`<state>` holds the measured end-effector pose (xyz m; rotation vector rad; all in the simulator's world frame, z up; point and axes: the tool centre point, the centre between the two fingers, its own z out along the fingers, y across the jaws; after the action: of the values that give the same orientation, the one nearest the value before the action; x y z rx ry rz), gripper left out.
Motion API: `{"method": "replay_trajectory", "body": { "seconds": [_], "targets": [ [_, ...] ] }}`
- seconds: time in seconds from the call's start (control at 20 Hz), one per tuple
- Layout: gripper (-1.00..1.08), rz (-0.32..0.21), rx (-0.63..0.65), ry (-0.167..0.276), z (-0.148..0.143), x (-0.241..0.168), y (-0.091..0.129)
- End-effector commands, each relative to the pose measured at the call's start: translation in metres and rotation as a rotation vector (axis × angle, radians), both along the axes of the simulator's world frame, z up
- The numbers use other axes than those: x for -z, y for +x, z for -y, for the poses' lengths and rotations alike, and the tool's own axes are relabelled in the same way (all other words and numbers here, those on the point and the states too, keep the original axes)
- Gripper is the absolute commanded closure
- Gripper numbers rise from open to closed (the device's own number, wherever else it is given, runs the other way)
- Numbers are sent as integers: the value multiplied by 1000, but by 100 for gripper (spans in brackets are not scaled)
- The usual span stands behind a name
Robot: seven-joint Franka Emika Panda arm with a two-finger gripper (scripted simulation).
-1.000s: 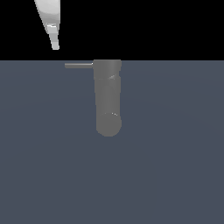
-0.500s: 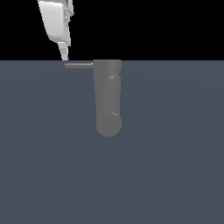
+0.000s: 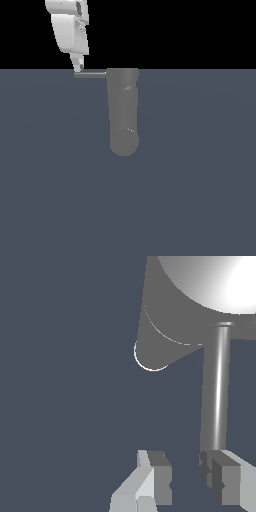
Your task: Turn on the faucet by rotating a designated handle.
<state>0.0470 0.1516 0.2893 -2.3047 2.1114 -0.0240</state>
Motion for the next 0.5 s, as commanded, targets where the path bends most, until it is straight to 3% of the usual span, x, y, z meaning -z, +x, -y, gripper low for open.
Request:
{"method": "replay_trajectory", "body": {
  "seconds": [0.0,0.45],
  "targets": [
    [108,-22,37,-2,10,17,6],
    [108,-22,54,-1,12,19,10]
  ]
}}
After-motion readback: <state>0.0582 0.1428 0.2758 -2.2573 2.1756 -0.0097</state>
